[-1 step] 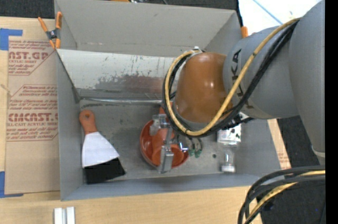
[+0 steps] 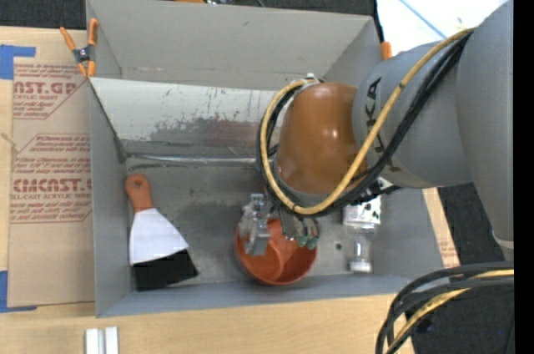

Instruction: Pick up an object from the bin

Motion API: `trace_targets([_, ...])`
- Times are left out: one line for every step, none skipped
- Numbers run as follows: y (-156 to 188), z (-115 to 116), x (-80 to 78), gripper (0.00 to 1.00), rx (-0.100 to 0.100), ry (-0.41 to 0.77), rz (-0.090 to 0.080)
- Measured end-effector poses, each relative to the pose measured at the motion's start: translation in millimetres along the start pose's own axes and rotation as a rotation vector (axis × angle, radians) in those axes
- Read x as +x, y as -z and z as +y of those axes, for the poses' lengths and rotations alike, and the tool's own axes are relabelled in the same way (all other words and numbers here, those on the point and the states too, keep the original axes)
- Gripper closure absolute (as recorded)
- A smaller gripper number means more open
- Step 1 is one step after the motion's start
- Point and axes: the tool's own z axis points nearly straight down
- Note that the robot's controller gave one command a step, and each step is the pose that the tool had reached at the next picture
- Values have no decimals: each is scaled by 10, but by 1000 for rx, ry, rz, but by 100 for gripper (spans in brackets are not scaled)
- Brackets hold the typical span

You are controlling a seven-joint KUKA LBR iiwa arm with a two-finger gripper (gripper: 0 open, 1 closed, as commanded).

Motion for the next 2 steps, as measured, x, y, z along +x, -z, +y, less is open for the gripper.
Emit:
trace_targets([0, 0, 0, 100, 0, 0, 0])
trace_targets([113, 30, 33, 100, -2, -3, -1])
